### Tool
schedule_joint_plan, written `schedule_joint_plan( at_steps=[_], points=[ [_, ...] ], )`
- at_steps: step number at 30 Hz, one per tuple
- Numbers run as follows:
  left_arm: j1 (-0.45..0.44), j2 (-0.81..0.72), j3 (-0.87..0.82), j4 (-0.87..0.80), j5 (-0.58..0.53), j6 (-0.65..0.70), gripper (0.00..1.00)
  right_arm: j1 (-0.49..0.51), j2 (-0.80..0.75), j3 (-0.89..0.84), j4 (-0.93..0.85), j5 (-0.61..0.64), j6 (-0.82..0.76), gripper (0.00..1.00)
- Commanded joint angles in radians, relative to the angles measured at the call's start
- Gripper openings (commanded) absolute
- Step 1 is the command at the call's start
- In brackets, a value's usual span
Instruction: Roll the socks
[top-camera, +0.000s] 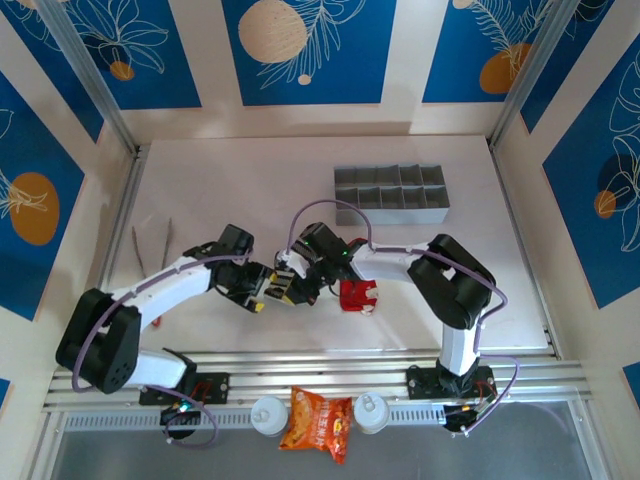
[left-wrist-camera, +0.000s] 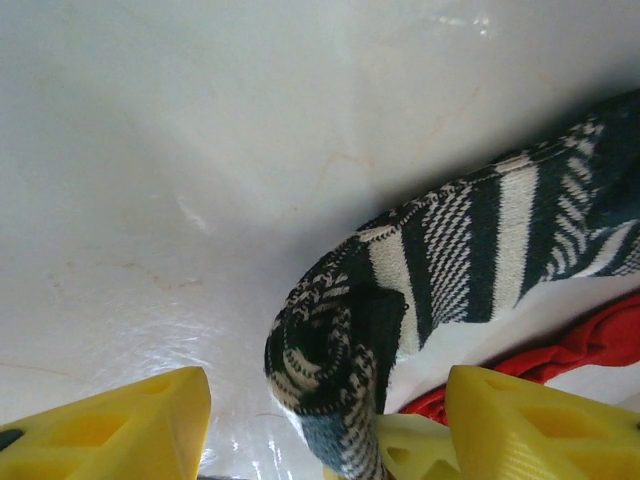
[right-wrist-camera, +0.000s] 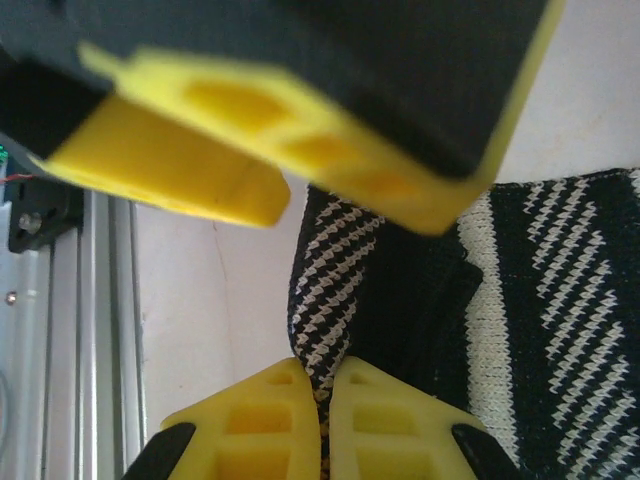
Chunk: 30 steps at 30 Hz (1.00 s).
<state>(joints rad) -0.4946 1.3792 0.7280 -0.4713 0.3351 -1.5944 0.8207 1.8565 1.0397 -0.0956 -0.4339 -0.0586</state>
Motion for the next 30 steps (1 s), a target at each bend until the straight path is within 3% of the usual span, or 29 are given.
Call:
schedule_joint_plan(
  at_steps=[1,16,23,26,30],
  points=[
    [-0.017,0.03,-0.016,0.053,0.024,-0.045,0.62,-0.013,0.037,0.034,-0.04,-0.103,0.055,0.0],
    [-0.038,0.149,0.03,0.008,-0.005,-0.046,0.45,-0.052,0.136,0.086,-0.035,-0.238,0.157,0.0],
    [-0.039,0.214,0.098,-0.109,-0.019,0.006,0.14,-0.06,0.129,0.085,-0.054,-0.23,0.142,0.0],
    [-0.039,0.222,0.1,-0.16,-0.018,0.01,0.02,-0.058,0.089,0.049,-0.018,-0.188,0.131,0.13],
    [-0.037,0.227,0.107,-0.219,-0.022,0.015,0.0,-0.041,-0.003,-0.032,0.056,-0.103,0.074,0.31]
  ],
)
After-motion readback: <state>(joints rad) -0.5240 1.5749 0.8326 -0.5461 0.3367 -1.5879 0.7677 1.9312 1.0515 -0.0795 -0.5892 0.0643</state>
